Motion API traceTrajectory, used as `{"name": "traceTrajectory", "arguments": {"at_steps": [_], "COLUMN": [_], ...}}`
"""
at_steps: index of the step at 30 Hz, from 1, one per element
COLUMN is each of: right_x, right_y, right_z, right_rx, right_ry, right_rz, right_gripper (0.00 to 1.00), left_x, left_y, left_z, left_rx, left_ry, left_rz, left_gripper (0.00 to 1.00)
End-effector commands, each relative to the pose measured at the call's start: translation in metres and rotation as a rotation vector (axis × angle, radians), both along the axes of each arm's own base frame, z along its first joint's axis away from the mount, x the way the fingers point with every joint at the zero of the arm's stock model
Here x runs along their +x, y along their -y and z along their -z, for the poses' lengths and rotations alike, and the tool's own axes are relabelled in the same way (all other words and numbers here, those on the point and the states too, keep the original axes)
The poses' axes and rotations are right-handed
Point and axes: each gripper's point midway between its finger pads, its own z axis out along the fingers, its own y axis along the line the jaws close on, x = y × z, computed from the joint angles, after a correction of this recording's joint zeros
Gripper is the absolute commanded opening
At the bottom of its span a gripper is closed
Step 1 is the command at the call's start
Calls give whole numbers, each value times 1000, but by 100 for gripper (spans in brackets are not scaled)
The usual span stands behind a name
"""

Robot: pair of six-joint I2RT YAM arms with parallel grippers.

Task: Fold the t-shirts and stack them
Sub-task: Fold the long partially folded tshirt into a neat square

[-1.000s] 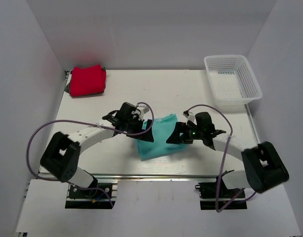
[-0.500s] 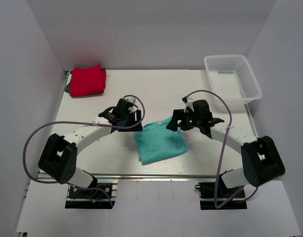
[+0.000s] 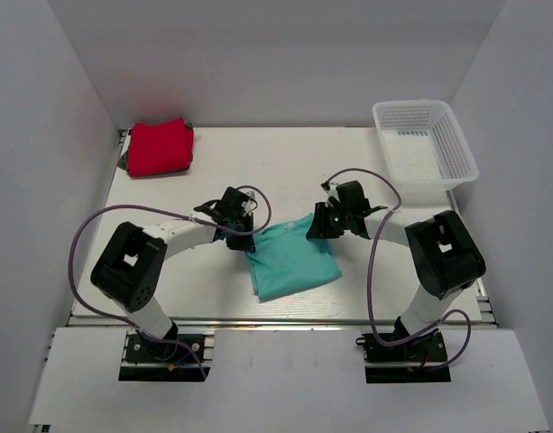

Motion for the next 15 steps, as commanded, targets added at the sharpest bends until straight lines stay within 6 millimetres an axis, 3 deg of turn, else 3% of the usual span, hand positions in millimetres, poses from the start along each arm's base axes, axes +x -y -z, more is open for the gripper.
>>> {"name": "traceTrajectory", "arguments": {"at_steps": [1,2,4,5,7,8,9,11,12,15], "right_x": [17,17,20,21,20,17,17,12,11,12], "right_y": [-10,-10,-7,-5,-3,-1,-1,-1,-1,4], "right_z": [-25,-26,-41,-52,-59,-60,-74,-78,-90,-93], "right_rx": [50,52,58,60,63,62,79,86,101,98], "right_ry": [77,81,127,156,173,167,196,196,224,240], "right_rz": [8,12,32,45,53,53,55,49,50,73], "right_gripper": [25,14,0,0,0,0,0,0,0,0], "left_x": [5,3,4,9,11,13,12,8,9,12], "left_y": [7,6,7,10,9,10,12,14,14,10], "left_z": [-2,-1,-11,-26,-34,-51,-58,-79,-85,-86], "left_rx": [-21,-16,-30,-58,-62,-87,-93,-122,-130,-148], "left_ry": [-10,-18,6,52,76,118,142,197,223,268], "left_rz": [26,26,27,27,22,22,25,45,53,49], "left_gripper": [2,0,0,0,0,0,0,0,0,0]}}
